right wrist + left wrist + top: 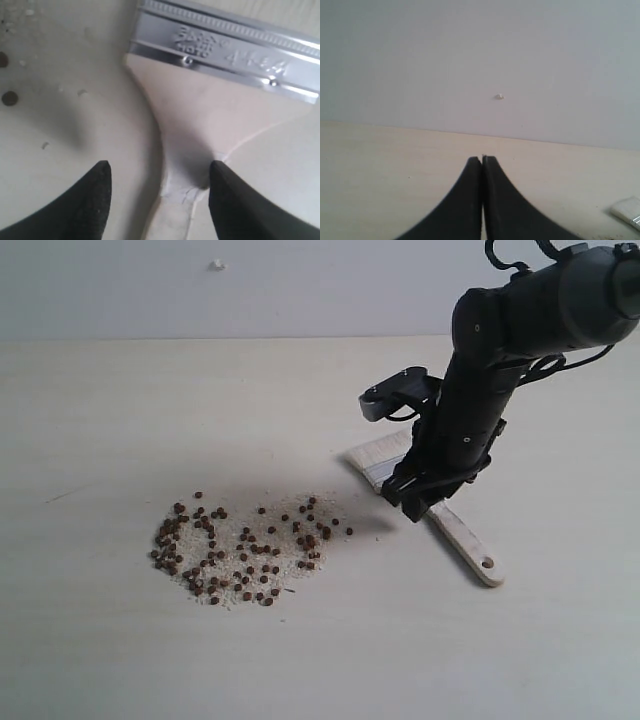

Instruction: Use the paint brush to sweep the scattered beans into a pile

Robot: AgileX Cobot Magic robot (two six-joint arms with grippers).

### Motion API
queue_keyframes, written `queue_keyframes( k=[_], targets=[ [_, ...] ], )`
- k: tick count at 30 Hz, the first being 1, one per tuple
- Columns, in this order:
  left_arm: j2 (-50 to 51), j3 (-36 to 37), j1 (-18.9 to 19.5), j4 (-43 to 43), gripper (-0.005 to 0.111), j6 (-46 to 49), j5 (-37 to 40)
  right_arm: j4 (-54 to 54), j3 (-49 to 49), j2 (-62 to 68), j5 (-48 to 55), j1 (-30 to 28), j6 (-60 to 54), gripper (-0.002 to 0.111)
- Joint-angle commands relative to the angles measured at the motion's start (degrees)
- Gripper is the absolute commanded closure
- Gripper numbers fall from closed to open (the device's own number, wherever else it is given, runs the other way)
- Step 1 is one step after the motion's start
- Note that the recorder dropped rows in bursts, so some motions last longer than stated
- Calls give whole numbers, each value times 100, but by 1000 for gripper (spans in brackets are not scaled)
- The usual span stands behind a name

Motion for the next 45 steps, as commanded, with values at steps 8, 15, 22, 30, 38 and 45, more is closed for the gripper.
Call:
queue_keyframes(
  k=[8, 15, 22, 30, 38, 45],
  targets=[
    [-36, 2, 24, 19, 107, 8, 11, -318, -36, -11, -64, -3, 698, 53],
    [-36, 2, 24, 19, 107, 8, 11, -306, -25, 54, -36, -3, 926, 53],
    [-36, 2, 24, 19, 107, 8, 11, -306, -25, 283, -24, -3, 926, 53],
    [-36, 2, 24, 19, 107, 8, 11, -292, -25, 307, 40, -3, 942, 64],
    [-36, 2, 24, 19, 107, 8, 11, -570, -38, 268, 21, -3, 1414, 108],
    [-36, 2, 24, 19, 107, 8, 11, -746, -38, -113, -81, -3, 1655, 108]
  ],
)
